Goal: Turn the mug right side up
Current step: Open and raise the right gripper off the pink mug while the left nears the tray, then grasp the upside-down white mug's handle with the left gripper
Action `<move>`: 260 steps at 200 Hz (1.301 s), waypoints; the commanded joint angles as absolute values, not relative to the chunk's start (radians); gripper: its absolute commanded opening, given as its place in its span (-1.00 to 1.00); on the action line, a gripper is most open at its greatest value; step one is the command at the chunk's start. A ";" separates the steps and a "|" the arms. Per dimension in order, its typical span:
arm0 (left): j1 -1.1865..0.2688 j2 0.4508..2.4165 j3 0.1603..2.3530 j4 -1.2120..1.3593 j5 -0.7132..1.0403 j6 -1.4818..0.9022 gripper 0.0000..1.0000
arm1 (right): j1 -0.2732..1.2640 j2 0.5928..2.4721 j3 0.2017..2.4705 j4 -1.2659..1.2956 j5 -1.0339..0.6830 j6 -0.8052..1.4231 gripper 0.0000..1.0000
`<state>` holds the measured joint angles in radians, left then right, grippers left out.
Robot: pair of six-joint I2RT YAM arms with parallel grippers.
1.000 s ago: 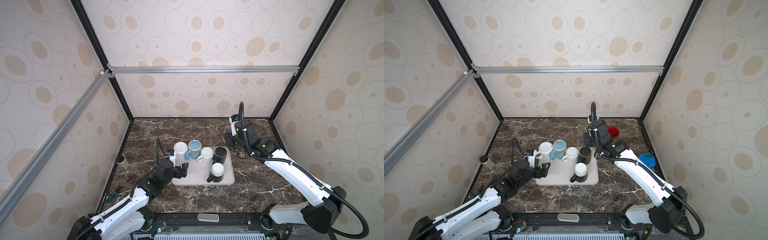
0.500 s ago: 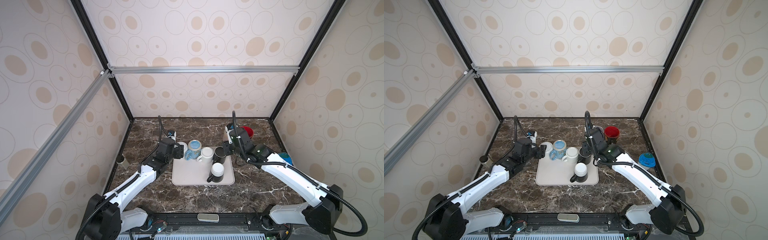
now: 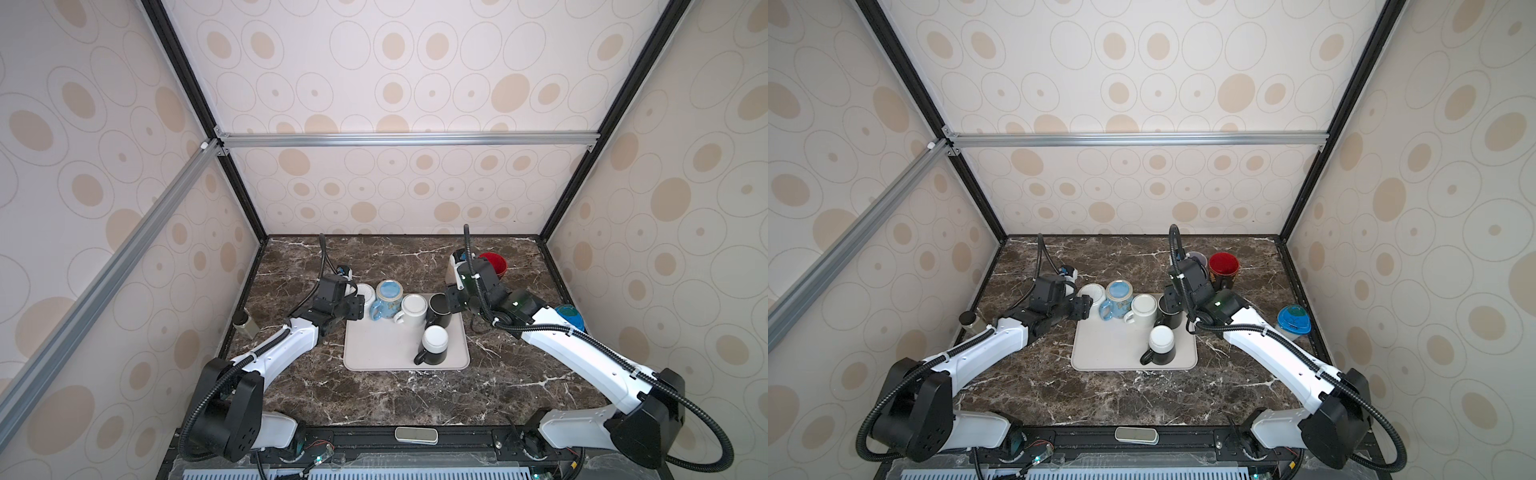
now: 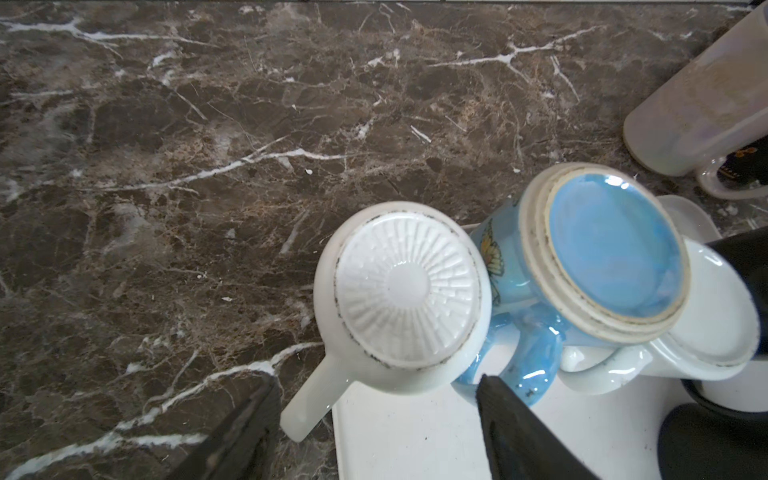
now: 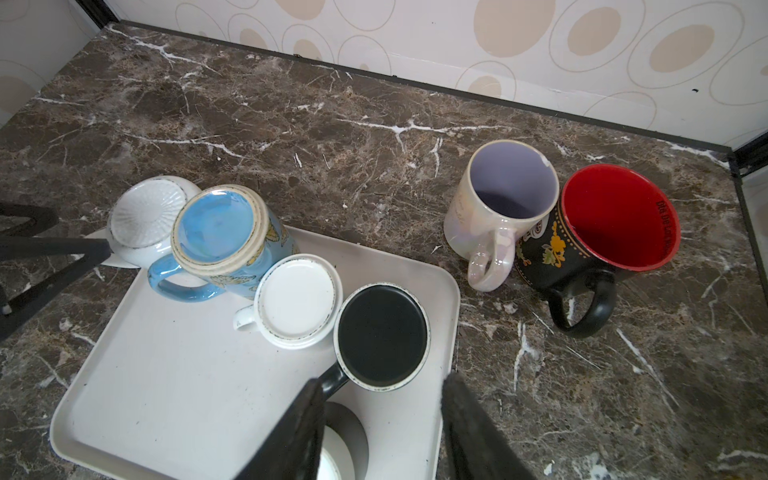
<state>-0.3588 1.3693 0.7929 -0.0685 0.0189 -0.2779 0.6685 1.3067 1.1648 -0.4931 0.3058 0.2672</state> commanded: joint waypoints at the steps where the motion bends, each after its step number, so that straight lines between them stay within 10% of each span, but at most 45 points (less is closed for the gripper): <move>1: -0.344 1.380 0.781 -0.025 0.041 -0.259 0.50 | 0.675 1.298 1.148 -0.498 0.302 0.282 -0.04; 102: -0.309 1.427 0.720 0.080 0.134 -0.259 0.53 | 0.674 1.286 1.114 -0.496 0.311 0.290 -0.05; 260: -0.344 1.472 0.723 0.035 0.042 -0.266 0.01 | 0.676 1.318 1.117 -0.474 0.283 0.303 -0.08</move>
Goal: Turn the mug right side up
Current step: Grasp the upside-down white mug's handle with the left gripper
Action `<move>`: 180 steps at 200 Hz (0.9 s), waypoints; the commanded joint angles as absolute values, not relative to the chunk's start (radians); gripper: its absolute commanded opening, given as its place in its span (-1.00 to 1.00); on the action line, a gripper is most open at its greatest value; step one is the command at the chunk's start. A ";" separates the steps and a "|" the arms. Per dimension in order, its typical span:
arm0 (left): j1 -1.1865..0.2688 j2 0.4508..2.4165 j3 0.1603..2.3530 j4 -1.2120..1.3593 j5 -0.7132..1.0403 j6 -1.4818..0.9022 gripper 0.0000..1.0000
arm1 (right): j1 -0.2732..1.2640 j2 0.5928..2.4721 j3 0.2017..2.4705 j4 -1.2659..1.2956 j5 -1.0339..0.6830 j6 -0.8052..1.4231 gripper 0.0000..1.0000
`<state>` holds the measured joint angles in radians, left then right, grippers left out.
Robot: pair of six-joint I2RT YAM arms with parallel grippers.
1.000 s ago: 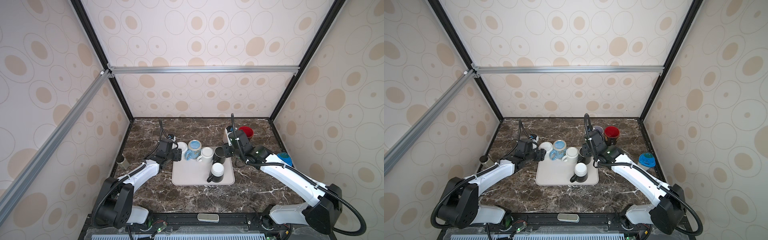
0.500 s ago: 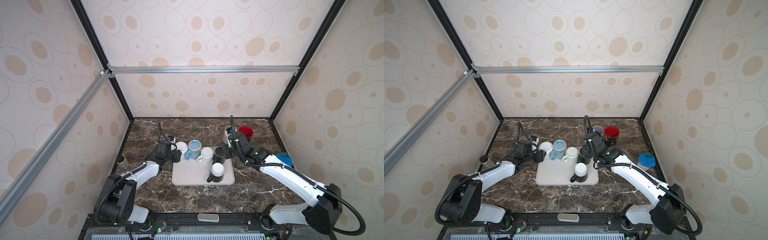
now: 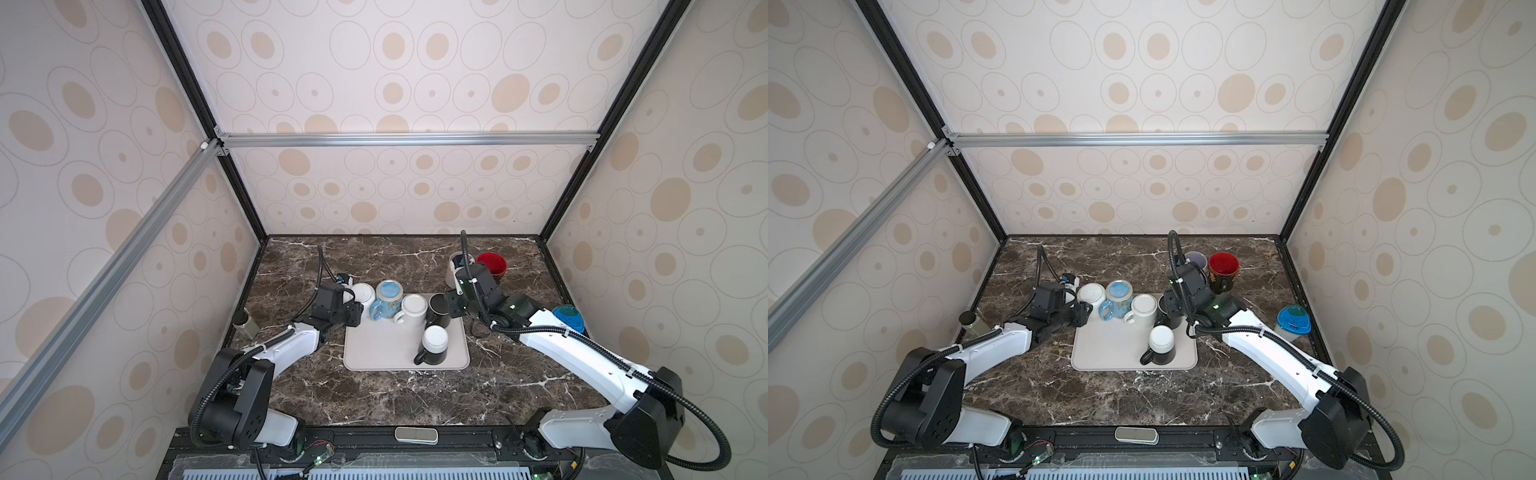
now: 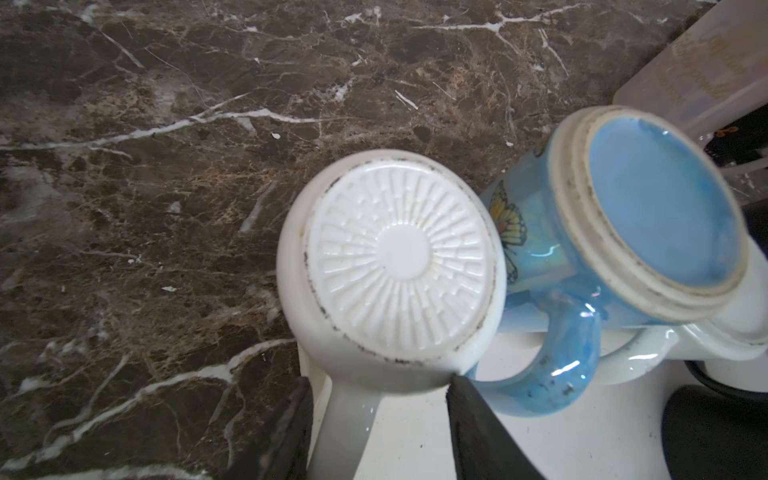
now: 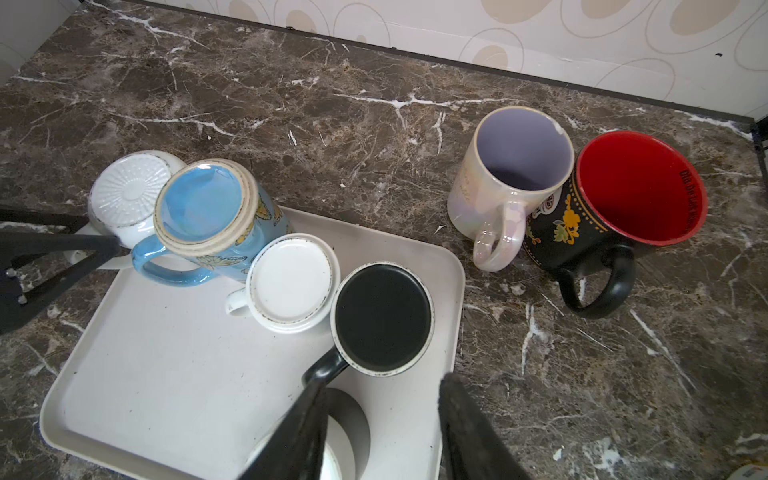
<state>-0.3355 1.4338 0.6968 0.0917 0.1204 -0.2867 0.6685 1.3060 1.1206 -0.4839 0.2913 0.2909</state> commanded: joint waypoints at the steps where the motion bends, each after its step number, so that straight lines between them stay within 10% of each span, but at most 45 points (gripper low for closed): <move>1: -0.345 1.473 0.723 0.035 0.041 -0.265 0.01 | 0.675 1.318 1.118 -0.474 0.284 0.303 -0.08; 180: -0.382 1.509 0.772 0.021 -0.046 -0.270 -0.25 | 0.676 1.344 1.116 -0.462 0.261 0.314 -0.11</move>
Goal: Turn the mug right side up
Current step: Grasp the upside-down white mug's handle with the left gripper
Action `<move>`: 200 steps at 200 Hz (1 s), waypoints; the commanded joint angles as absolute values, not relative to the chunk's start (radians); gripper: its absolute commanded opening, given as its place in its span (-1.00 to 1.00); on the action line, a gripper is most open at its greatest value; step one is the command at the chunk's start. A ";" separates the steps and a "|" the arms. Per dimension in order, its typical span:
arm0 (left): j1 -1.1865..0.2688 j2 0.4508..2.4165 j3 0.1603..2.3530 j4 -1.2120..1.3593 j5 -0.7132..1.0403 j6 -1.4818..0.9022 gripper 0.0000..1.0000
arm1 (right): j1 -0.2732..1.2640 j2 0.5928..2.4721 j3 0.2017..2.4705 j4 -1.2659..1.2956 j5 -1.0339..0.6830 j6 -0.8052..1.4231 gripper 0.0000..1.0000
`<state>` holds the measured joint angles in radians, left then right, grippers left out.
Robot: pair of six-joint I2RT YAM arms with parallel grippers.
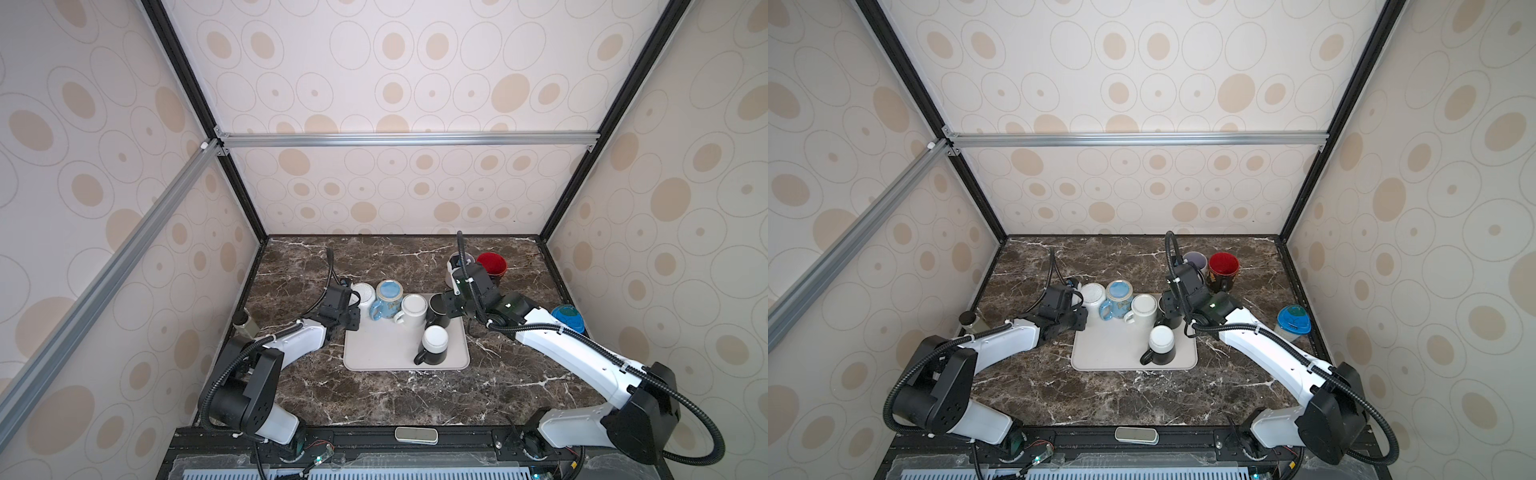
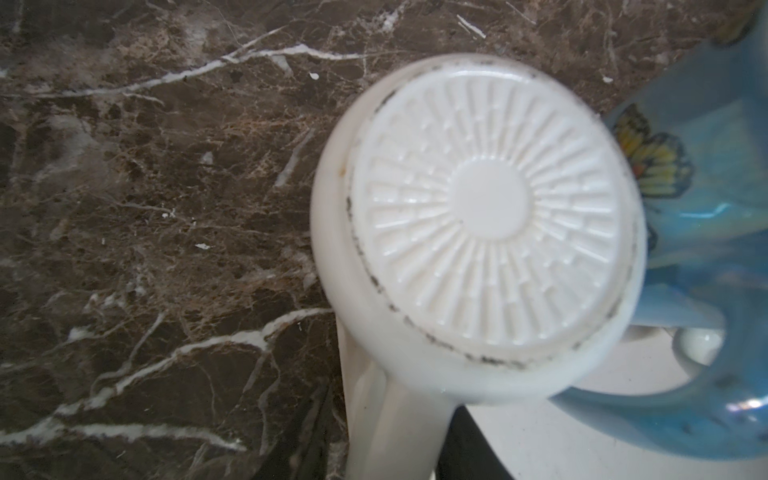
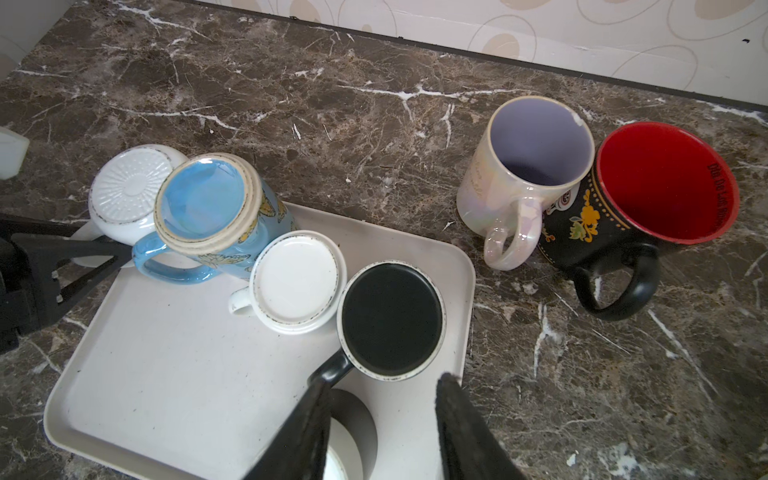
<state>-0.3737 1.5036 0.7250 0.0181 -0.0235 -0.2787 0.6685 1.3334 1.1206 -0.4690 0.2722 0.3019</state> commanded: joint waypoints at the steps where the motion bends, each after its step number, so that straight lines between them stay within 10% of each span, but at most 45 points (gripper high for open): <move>1: -0.383 1.509 0.773 0.020 -0.046 -0.270 -0.25 | 0.676 1.343 1.117 -0.463 0.262 0.315 -0.11; 149: -0.417 1.542 0.802 0.015 -0.076 -0.268 -0.57 | 0.675 1.331 1.080 -0.451 0.238 0.323 -0.15; 200: -0.425 1.530 0.822 -0.009 -0.107 -0.267 -1.00 | 0.675 1.331 1.074 -0.433 0.213 0.327 -0.17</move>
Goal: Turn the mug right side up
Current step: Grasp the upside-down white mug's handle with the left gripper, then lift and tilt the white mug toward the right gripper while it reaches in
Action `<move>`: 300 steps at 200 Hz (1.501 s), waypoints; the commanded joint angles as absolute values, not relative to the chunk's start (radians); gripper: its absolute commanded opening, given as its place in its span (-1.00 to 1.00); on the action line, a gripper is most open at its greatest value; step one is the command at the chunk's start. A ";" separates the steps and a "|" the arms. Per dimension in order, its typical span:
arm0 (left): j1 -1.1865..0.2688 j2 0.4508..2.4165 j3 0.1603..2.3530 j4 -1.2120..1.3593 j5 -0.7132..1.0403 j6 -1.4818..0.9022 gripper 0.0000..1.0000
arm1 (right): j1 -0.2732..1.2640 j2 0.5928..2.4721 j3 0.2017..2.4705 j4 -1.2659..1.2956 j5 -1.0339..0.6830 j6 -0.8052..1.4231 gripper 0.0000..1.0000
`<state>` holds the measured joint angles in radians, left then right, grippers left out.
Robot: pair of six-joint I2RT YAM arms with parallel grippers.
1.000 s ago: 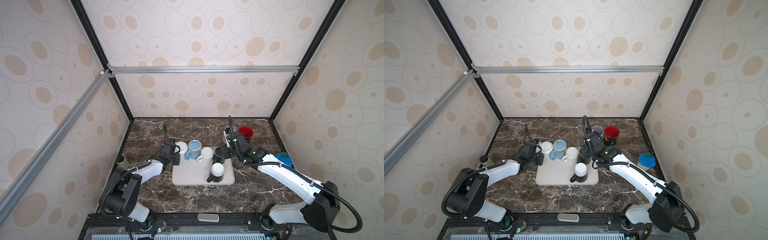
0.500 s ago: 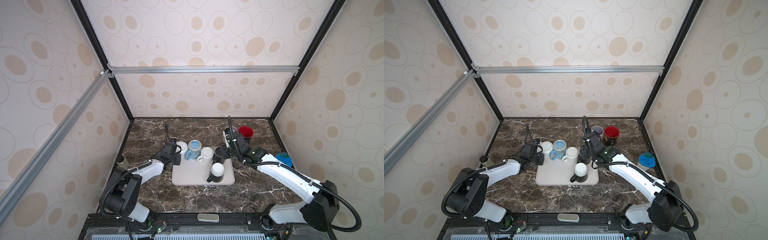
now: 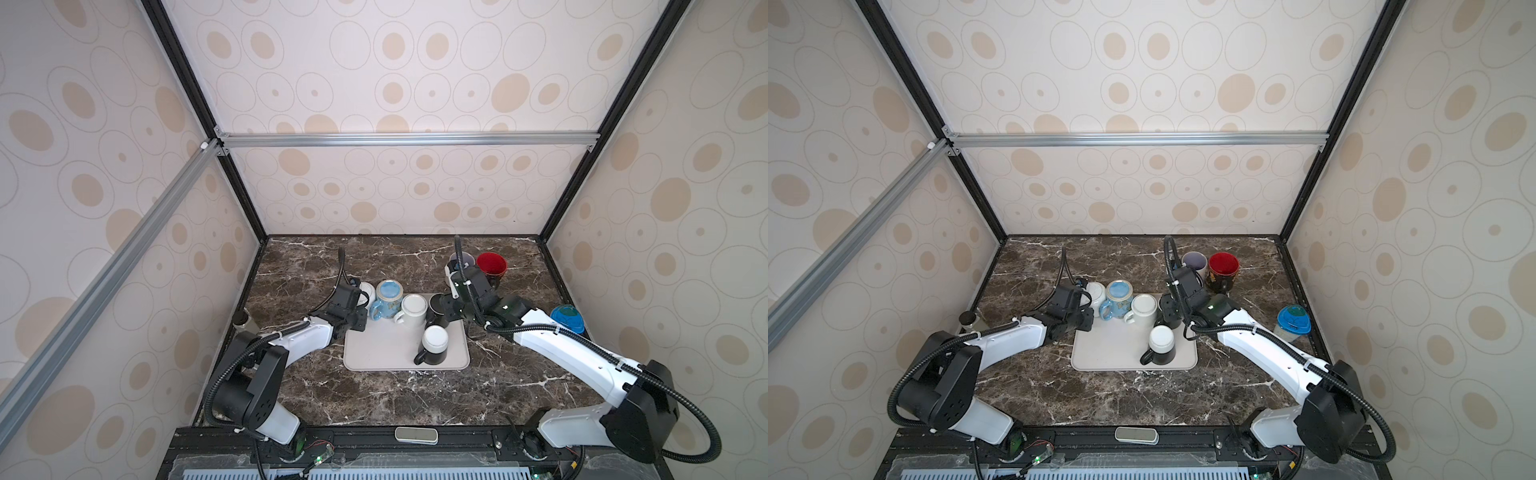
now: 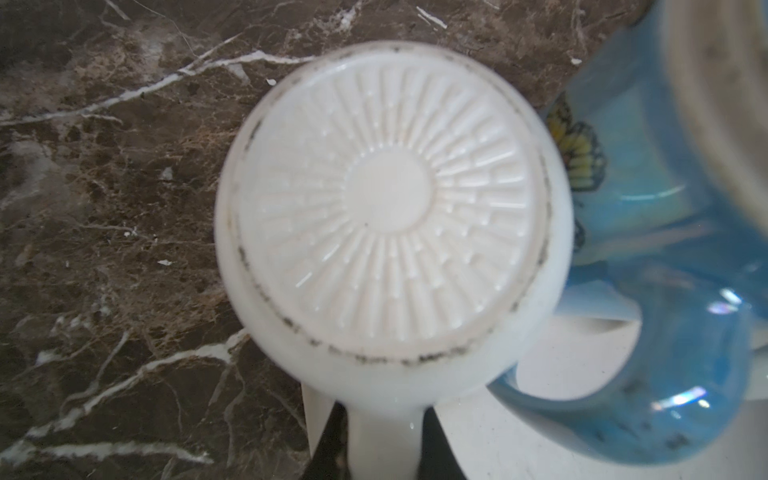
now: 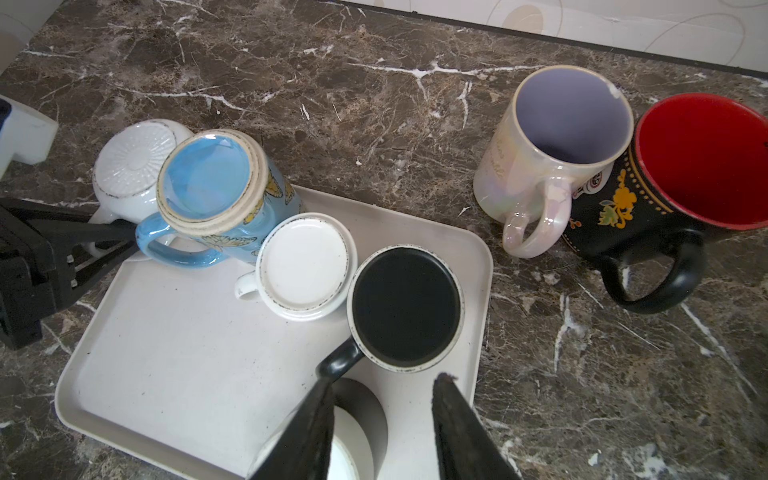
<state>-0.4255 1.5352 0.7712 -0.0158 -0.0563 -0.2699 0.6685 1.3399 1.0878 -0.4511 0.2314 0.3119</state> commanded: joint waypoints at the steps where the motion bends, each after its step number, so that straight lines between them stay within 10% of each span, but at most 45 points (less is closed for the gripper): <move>1: -0.425 1.530 0.823 -0.011 -0.108 -0.266 -1.00 | 0.675 1.332 1.074 -0.433 0.211 0.327 -0.17; 143: -0.437 1.033 0.730 0.067 -0.043 -0.358 -1.00 | 0.709 1.270 1.029 -0.229 -0.089 0.406 -0.15; 219: -0.436 0.847 0.352 1.060 0.513 -0.942 -1.00 | 0.708 1.185 0.863 0.199 -0.371 0.621 0.02; 300: -0.438 1.177 0.280 1.842 0.583 -1.367 -1.00 | 0.709 1.203 0.841 0.412 -0.542 0.772 0.08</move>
